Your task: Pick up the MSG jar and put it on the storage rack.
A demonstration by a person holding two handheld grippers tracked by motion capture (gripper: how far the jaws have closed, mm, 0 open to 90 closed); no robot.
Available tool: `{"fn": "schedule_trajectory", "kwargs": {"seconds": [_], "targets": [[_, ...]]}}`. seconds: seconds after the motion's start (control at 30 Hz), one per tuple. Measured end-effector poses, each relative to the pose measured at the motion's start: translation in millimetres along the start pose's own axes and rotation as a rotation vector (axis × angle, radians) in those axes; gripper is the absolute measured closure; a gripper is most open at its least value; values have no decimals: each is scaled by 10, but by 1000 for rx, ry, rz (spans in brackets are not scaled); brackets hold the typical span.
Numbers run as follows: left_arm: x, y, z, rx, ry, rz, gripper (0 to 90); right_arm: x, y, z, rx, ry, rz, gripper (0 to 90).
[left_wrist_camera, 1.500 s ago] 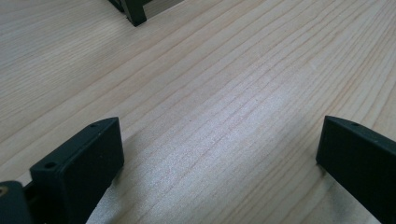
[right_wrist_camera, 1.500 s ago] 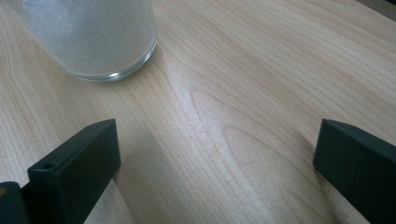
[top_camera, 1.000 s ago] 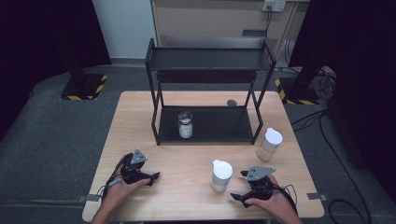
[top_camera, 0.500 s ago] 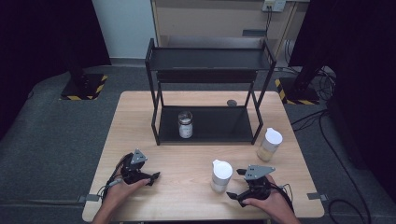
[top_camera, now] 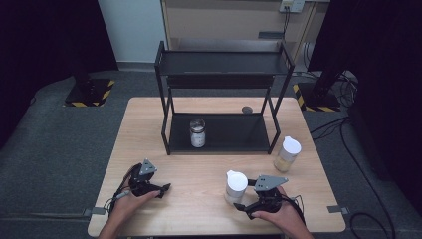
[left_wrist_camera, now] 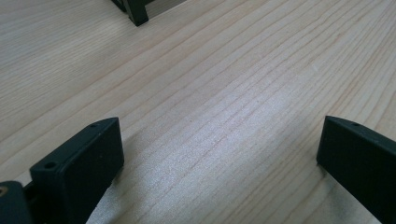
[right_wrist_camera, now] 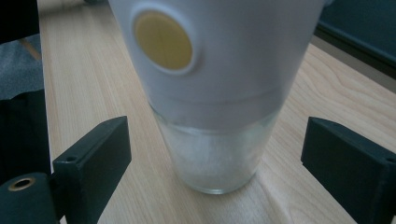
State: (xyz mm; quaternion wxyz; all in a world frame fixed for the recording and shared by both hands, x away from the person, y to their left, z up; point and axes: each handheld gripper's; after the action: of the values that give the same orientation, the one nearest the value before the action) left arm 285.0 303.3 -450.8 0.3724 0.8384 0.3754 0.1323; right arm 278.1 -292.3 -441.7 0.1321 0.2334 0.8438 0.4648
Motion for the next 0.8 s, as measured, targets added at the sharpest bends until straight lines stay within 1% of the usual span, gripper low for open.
{"fn": "schedule_trajectory", "kwargs": {"seconds": [0.23,0.3,0.4,0.67,0.8], "targets": [[-1,0,0,0,0,-1,0,39,21,29,-18,-9,2,135],[-1,0,0,0,0,-1,0,40,13,37,-28,-9,9,146],[-1,0,0,0,0,-1,0,55,28,55,-26,-12,0,161],[-2,0,0,0,1,-1,0,90,57,79,-25,-30,-5,192],[-2,-1,1,0,1,-1,0,101,69,104,-23,-31,-8,210]]}}
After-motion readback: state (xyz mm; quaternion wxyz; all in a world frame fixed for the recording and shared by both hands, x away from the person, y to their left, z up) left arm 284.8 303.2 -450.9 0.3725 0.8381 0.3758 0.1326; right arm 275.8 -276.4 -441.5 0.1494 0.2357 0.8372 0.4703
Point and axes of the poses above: each handheld gripper's, and its own axes: z roughly forward along the jaws, y roughly out of its top, x roughly to its left, and after that the axes turned 6 degrees about -y, right-handed
